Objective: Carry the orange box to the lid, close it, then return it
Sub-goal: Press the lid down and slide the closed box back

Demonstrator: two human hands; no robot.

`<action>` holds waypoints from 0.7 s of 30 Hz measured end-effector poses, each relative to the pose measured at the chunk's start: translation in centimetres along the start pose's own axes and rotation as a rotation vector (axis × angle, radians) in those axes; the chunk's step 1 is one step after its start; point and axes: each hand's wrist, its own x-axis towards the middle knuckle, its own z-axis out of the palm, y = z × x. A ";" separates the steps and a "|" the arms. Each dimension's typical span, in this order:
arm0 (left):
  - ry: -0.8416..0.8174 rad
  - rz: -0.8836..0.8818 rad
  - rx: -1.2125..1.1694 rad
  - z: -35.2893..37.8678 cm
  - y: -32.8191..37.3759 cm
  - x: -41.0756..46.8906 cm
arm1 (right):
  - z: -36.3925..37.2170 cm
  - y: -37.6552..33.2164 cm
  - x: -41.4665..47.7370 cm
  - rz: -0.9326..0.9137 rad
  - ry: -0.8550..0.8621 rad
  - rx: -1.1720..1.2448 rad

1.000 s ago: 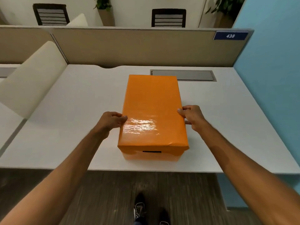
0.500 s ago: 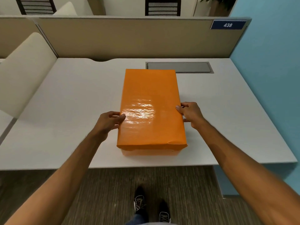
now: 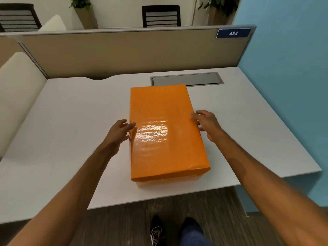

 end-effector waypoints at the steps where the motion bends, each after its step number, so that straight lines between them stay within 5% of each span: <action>1: -0.008 0.004 0.001 0.0 0.3 0.5 | 0.1 -0.2 0.3 -0.003 0.007 0.004; 21: 0.003 -0.075 -0.043 0.5 5.2 11.2 | 0.8 -4.5 10.6 -0.049 -0.097 0.021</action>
